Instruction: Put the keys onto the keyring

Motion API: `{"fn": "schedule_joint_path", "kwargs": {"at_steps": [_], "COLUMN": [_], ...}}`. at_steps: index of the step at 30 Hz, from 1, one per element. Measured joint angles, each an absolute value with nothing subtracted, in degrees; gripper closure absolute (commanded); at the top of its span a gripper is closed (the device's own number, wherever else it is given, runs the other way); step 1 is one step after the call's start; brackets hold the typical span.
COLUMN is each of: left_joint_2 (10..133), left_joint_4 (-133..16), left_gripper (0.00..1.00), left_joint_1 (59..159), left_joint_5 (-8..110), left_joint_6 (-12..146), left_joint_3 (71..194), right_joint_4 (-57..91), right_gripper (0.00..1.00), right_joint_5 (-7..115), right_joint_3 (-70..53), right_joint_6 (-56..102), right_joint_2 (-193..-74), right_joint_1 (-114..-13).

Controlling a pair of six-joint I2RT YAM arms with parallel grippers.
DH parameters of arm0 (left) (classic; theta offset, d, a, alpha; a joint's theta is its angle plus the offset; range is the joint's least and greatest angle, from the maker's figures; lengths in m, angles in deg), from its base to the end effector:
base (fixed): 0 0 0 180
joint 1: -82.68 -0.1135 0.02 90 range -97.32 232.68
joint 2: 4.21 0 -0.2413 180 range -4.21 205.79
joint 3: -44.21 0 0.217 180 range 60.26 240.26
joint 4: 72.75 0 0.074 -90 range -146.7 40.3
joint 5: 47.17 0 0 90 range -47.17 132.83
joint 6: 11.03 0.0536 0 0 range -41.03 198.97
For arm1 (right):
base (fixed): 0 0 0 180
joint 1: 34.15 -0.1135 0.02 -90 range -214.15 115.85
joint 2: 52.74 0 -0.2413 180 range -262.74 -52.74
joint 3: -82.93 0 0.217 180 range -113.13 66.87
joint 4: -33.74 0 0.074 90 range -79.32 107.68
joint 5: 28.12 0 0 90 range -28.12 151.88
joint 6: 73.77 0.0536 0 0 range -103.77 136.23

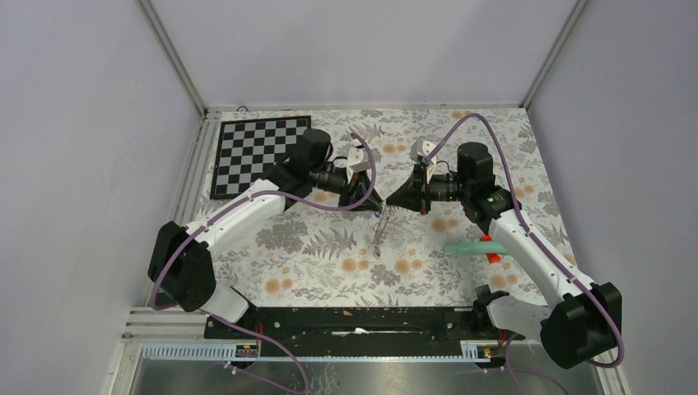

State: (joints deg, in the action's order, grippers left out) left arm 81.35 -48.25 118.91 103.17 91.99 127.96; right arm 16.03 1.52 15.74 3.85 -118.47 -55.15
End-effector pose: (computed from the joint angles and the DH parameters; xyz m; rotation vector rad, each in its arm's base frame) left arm 0.2212 -0.2198 0.3027 1.4096 1.4356 -1.3140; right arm 0.2020 0.1274 0.3109 -1.1858 1.4003 1.0701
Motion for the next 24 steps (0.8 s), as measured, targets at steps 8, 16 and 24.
{"fn": "schedule_joint_path", "kwargs": {"at_steps": [8,16,24], "left_joint_2": [78.55,78.26,78.26], "left_joint_4": [-42.98,-41.50,-39.97], "left_gripper": [0.85,1.00,1.00], "left_joint_1": [119.21,122.38,124.54], "left_joint_5": [98.33,94.23,87.49], "left_joint_6": [98.68,102.76,106.65], "left_joint_3": [127.99,128.07,128.62], "right_joint_4": [15.11,14.94,14.35], "right_gripper": [1.00,1.00,1.00], "right_joint_5": [2.83,3.38,6.63], "right_joint_3": [15.74,15.74,15.76], "right_joint_6": [3.61,4.07,7.24], "right_joint_2": [-118.47,-118.47,-118.36], "right_joint_1": [-55.15,-55.15,-55.15]}}
